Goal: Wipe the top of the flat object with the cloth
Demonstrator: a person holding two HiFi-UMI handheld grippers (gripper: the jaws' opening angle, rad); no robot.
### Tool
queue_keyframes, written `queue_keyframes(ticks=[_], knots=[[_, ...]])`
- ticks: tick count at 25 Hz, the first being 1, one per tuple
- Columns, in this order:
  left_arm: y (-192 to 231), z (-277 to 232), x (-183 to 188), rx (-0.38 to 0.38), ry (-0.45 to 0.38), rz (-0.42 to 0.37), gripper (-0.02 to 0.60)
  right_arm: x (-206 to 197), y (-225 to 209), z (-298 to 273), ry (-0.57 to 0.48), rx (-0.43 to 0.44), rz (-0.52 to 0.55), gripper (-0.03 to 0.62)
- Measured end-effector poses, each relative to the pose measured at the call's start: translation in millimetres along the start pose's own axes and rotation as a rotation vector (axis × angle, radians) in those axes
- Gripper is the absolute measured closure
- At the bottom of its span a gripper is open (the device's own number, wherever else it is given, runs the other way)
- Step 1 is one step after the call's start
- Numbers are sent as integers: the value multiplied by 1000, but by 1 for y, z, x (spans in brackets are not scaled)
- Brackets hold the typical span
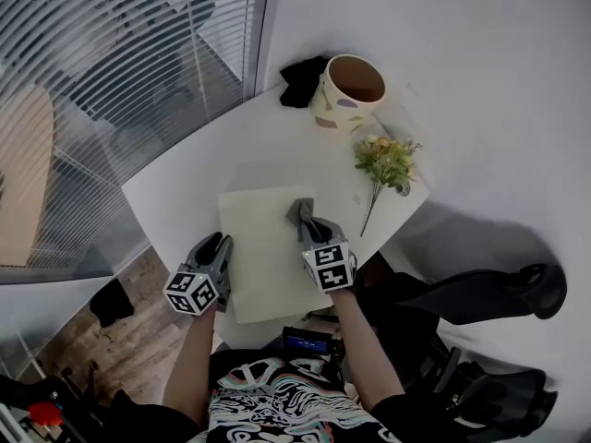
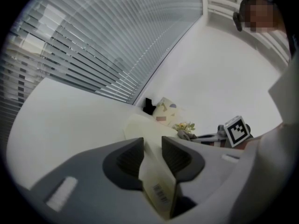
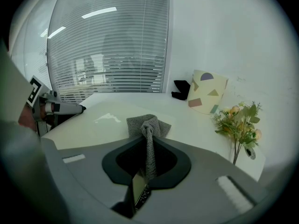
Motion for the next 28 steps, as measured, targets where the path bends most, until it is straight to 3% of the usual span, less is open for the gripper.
queue_keyframes(ticks=[15,20,28], knots=[[-1,0,0,-2,1,-1,411,-12,6,14,-4,3,0,577],[0,-3,0,11,-16,-64,411,-16,5,14,-6,2,-6,577],[-2,-1,1,21,-35,-96,411,-20,8,20,-7,1,-10,577]])
Point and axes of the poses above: the fingertips, and each gripper's own axes: z backward along the fingers, y to its left, x out of its top, the point moved 2 cm from there along z, backward along the fingers, and after that the axes turned 1 degree about -y, right-handed, at the moved point
